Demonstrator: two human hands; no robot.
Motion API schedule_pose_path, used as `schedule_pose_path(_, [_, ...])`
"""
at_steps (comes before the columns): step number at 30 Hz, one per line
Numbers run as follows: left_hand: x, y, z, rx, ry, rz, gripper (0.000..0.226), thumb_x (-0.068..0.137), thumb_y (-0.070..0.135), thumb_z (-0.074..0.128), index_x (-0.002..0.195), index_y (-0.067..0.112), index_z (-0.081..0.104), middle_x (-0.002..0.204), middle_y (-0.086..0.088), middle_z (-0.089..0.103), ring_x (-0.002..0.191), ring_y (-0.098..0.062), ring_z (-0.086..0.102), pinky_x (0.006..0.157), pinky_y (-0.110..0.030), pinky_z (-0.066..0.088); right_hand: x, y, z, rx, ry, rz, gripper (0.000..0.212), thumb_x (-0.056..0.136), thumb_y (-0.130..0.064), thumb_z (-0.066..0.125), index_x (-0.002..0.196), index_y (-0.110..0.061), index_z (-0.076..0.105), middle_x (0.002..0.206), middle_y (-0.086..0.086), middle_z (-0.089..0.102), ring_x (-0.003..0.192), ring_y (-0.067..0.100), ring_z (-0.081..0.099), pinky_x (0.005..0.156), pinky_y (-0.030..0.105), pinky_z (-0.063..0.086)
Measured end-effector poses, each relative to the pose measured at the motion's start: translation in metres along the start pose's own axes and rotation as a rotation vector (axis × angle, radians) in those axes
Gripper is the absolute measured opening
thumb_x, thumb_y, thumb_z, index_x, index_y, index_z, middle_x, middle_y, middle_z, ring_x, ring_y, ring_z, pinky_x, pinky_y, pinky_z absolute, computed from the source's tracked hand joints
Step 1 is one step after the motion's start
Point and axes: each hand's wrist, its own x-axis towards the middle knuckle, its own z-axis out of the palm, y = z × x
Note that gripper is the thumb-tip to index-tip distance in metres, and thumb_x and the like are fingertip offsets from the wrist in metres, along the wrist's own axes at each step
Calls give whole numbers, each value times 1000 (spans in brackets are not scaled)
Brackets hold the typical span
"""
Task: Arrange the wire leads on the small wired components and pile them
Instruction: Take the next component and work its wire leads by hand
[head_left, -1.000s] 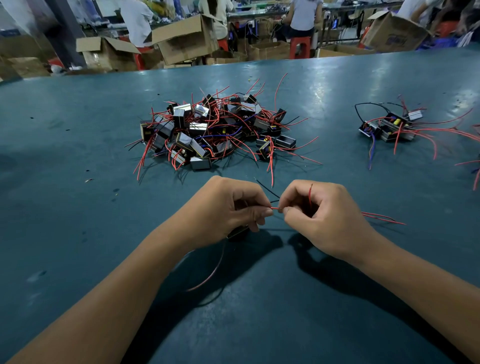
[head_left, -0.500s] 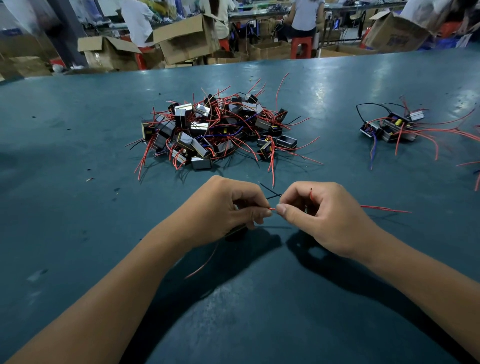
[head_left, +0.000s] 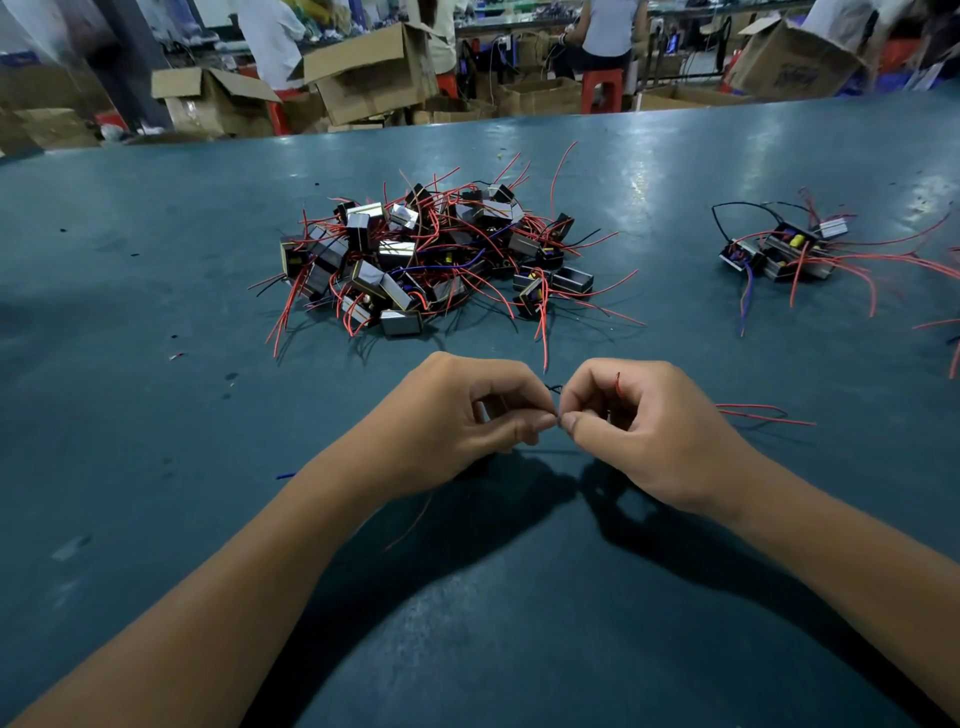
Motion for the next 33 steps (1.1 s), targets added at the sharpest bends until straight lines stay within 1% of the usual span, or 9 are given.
schedule_pose_path(4, [0, 0, 1, 73, 9, -6, 4, 94, 25, 70, 91, 23, 70, 75, 14, 70, 65, -15, 66, 61, -35, 53, -3, -2, 1, -115, 17, -52, 15, 78, -10, 65, 70, -21, 60, 53, -13, 49, 49, 4, 41, 50, 11, 32])
schedule_pose_path(8, [1, 0, 3, 162, -3, 6, 4, 95, 27, 67, 91, 26, 69, 72, 19, 68, 64, -5, 63, 61, -29, 50, -3, -5, 2, -288, 42, -123, 11, 75, -12, 64, 70, -20, 57, 55, -9, 50, 55, 9, 45, 54, 14, 34])
schedule_pose_path(10, [0, 0, 2, 179, -6, 14, 5, 94, 30, 65, 91, 28, 68, 72, 20, 67, 64, -2, 62, 61, -29, 49, -4, -5, 1, -280, 33, -127, 9, 74, -16, 62, 70, -22, 57, 55, -10, 49, 55, 8, 45, 55, 13, 33])
schedule_pose_path(15, [-1, 1, 0, 105, -15, -3, 5, 95, 32, 65, 90, 32, 67, 74, 18, 69, 64, -11, 64, 59, -21, 46, -3, -3, -3, -177, -1, -146, 9, 77, -13, 64, 73, -19, 60, 57, -13, 50, 53, 5, 46, 55, 9, 32])
schedule_pose_path(19, [-1, -1, -1, 89, -9, -13, 6, 95, 30, 66, 91, 26, 69, 74, 17, 70, 63, -10, 64, 60, -25, 50, -3, -2, -4, -192, 1, -168, 9, 79, -9, 67, 75, -16, 64, 59, -14, 53, 55, 1, 49, 56, 6, 32])
schedule_pose_path(23, [-1, -1, 1, 100, -13, 4, 8, 95, 29, 66, 93, 23, 70, 74, 16, 70, 64, -9, 64, 59, -21, 48, -3, -4, -2, -193, 16, -155, 7, 76, -11, 64, 72, -17, 62, 59, -12, 53, 54, 2, 49, 55, 6, 32])
schedule_pose_path(28, [0, 1, 1, 170, 0, 22, 4, 95, 24, 69, 93, 20, 71, 70, 17, 68, 61, 4, 57, 60, -16, 40, -4, -5, 0, -272, 44, -158, 9, 75, -16, 63, 71, -23, 58, 58, -11, 52, 56, 11, 49, 54, 15, 36])
schedule_pose_path(31, [0, 1, 0, 181, -12, 24, 6, 95, 24, 68, 92, 19, 71, 70, 16, 68, 60, 4, 56, 60, -14, 38, -5, -6, 1, -348, 43, -178, 9, 75, -18, 63, 72, -24, 57, 60, -12, 52, 60, 14, 51, 57, 23, 40])
schedule_pose_path(33, [-1, 0, 0, 174, -19, 28, 7, 95, 25, 67, 92, 19, 71, 71, 15, 69, 60, 4, 57, 59, -14, 38, -5, -5, -1, -338, 30, -181, 8, 76, -18, 62, 72, -23, 57, 59, -12, 51, 59, 12, 50, 56, 21, 39])
